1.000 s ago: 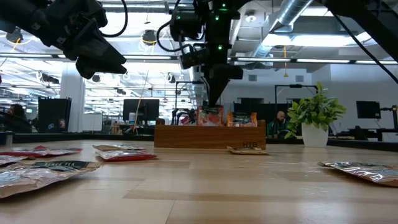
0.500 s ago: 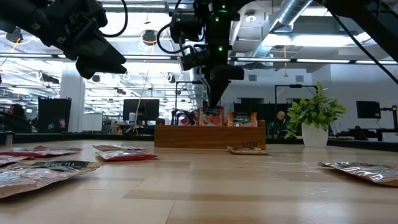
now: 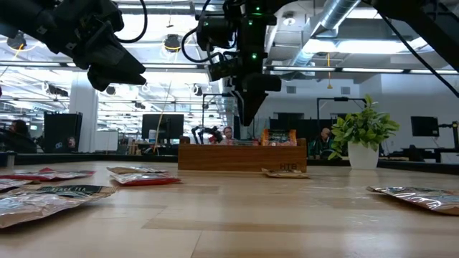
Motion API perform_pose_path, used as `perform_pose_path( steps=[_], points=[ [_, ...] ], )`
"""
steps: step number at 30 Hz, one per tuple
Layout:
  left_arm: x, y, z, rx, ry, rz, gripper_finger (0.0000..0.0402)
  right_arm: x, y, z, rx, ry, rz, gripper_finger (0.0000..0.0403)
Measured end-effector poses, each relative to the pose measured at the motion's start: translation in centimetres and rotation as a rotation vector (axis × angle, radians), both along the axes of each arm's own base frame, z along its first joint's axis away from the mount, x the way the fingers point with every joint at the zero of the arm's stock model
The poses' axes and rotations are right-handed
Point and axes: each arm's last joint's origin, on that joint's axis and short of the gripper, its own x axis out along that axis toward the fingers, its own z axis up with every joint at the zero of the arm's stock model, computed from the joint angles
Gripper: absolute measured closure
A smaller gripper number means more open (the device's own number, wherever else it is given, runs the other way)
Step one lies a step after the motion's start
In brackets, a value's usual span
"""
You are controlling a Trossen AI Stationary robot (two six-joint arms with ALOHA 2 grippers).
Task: Pick & Place Tea
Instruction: Put the right red tea bag into the middle compartment of the wooden organizer
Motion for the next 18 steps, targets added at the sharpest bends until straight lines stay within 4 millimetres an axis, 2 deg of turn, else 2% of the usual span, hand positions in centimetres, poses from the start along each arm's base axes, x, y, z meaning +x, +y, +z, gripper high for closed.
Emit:
perform_pose_path(
  steps=[6,9,14,18],
  points=[
    [0.0,0.0,0.0,-0.079,-0.016,0.030,0.0234,-0.6,0.2,1.0,-0.078,0.053,-0.077,0.0288],
    [0.0,0.0,0.0,-0.166,-0.031,0.064,0.0234,-1.4,1.2,1.9,-0.037,0.110,-0.100,0.0288],
    [0.0,0.0,0.0,-0.296,-0.058,0.116,0.0234,-3.6,4.2,6.0,0.081,0.076,-0.127,0.0288],
    [0.0,0.0,0.0,-0.373,-0.074,0.145,0.0234,-5.6,6.2,9.8,0.110,-0.037,-0.154,0.0291]
  ],
)
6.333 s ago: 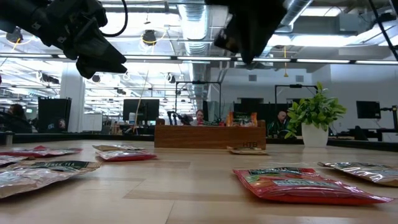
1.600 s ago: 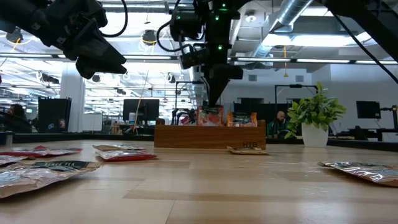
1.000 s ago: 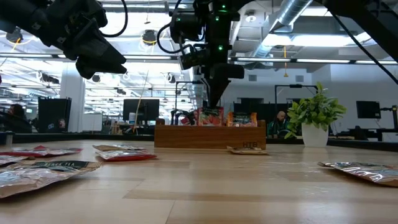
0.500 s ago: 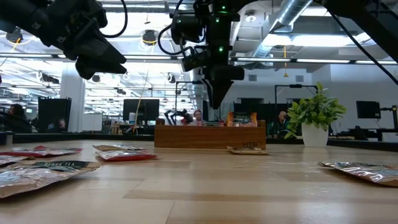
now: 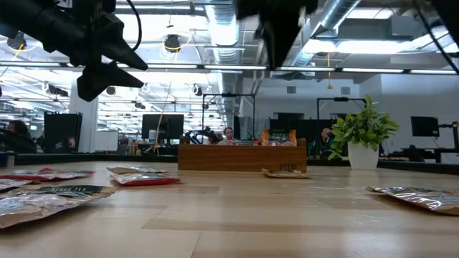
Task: Pick & Place Tea
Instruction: Put the right red tea bag into the middle compartment of the wooden organizer
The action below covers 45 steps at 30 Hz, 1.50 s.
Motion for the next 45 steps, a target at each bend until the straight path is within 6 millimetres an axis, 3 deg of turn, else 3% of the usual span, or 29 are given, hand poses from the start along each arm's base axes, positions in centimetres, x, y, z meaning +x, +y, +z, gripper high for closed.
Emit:
perform_pose_path(
  steps=[5,11,19,24,29,32,38,45],
  points=[
    [0.0,0.0,0.0,-0.053,-0.009,0.021,0.0234,-4.5,1.1,4.7,0.020,-0.138,-0.083,0.0302],
    [0.0,0.0,0.1,-0.071,-0.020,0.028,0.0234,-11.1,2.5,6.4,0.069,-0.299,-0.210,0.0306],
    [0.5,-0.2,1.4,0.066,-0.137,-0.077,0.0234,-19.9,3.6,2.9,0.080,-0.509,-0.451,0.0305],
    [1.0,-0.3,2.7,0.148,-0.180,-0.069,0.0234,-24.0,3.9,0.1,0.197,-0.617,-0.553,0.0305],
    [3.0,-0.7,4.7,0.193,-0.168,-0.067,0.0234,-26.6,4.1,-2.0,0.322,-0.850,-0.534,0.0305],
    [5.0,-1.1,5.4,0.219,-0.074,-0.080,0.0234,-27.9,4.0,-2.6,0.430,-0.996,-0.475,0.0305],
    [9.0,-2.1,4.7,0.223,0.246,-0.101,0.0234,-30.0,3.6,-4.1,0.564,-1.144,-0.408,0.0305],
    [12.3,-3.1,3.5,0.146,0.508,-0.149,0.0234,-31.1,3.3,-5.2,0.616,-1.170,-0.404,0.0305]
  ],
)
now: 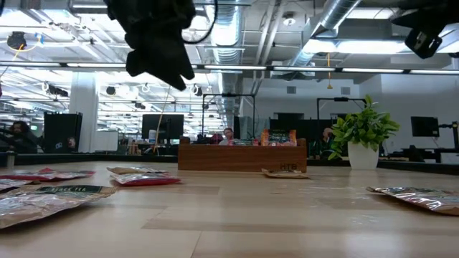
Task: Pick & Place Tea
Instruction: Put the right red tea bag into the middle compartment of the wooden organizer
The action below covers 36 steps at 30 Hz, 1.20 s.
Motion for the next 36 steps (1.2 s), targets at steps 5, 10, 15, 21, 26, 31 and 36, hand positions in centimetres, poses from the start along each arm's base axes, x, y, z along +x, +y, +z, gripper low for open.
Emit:
perform_pose_path(
  steps=[5,10,15,21,26,31,36],
  points=[
    [0.9,-0.5,-0.9,-0.143,0.103,0.031,0.0234,-0.2,-0.1,-0.5,-0.015,0.014,0.004,0.0305],
    [0.9,-0.7,-2.2,-0.245,0.188,0.103,0.0234,-0.3,-0.1,-0.8,-0.051,0.036,0.011,0.0305],
    [0.9,-1.0,-3.0,-0.257,0.239,0.118,0.0234,-0.2,-0.1,-0.7,-0.107,0.021,0.033,0.0305],
    [0.9,-1.4,-3.8,-0.246,0.277,0.111,0.0234,-0.6,-0.3,-0.3,-0.135,-0.042,0.070,0.0305],
    [1.1,-1.5,-4.3,-0.245,0.292,0.111,0.0234,-0.3,0.1,-0.1,-0.130,-0.216,0.142,0.0305],
    [1.1,-1.5,-4.3,-0.246,0.293,0.111,0.0234,0.4,0.5,-2.6,-0.107,-0.260,0.142,0.0305],
    [1.0,-1.5,-4.3,-0.277,0.307,0.094,0.0234,0.4,0.3,-4.7,-0.092,-0.256,0.121,0.0305]
  ],
)
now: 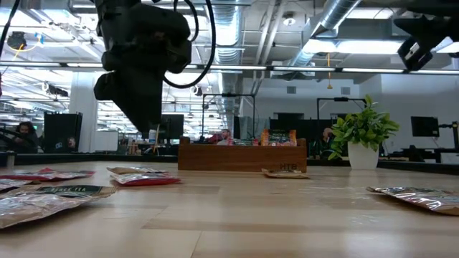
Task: Pick & Place Tea
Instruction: Put the right red tea bag into the middle compartment of the wooden organizer
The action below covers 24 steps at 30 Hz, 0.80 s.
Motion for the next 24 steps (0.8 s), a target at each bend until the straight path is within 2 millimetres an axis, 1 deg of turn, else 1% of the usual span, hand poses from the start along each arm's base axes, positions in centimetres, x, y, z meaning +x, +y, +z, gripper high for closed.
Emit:
perform_pose_path(
  steps=[2,5,7,10,13,15,18,21,24],
  points=[
    [0.0,0.0,0.0,-0.012,0.006,-0.005,0.0234,-0.4,-0.4,0.0,0.000,-0.028,-0.018,0.0305],
    [-0.1,0.0,-0.1,-0.019,0.014,-0.008,0.0234,-0.4,-0.6,0.1,-0.042,-0.018,-0.050,0.0305],
    [-0.1,0.0,-0.1,-0.016,0.020,-0.007,0.0234,-0.5,-0.7,0.6,-0.034,-0.051,-0.064,0.0305],
    [-0.2,0.2,-0.1,-0.017,0.028,0.005,0.0234,-0.3,-0.8,0.0,-0.045,-0.021,-0.078,0.0305],
    [-0.2,0.5,-0.1,-0.021,0.040,0.034,0.0234,-0.3,-0.8,0.0,-0.039,-0.032,-0.084,0.0305],
    [-0.2,0.7,-0.2,-0.020,0.047,0.056,0.0234,-0.1,-0.8,-0.4,-0.049,-0.011,-0.083,0.0305],
    [-0.2,0.9,-0.2,-0.019,0.049,0.086,0.0234,-0.1,-0.7,-0.6,-0.049,-0.010,-0.083,0.0305],
    [0.0,0.8,-0.7,-0.024,0.065,0.108,0.0234,0.0,-0.7,-0.8,-0.054,0.002,-0.083,0.0305],
    [0.2,0.6,-1.9,-0.027,0.106,0.121,0.0234,0.0,-0.7,-0.8,-0.054,0.002,-0.084,0.0305]
  ],
)
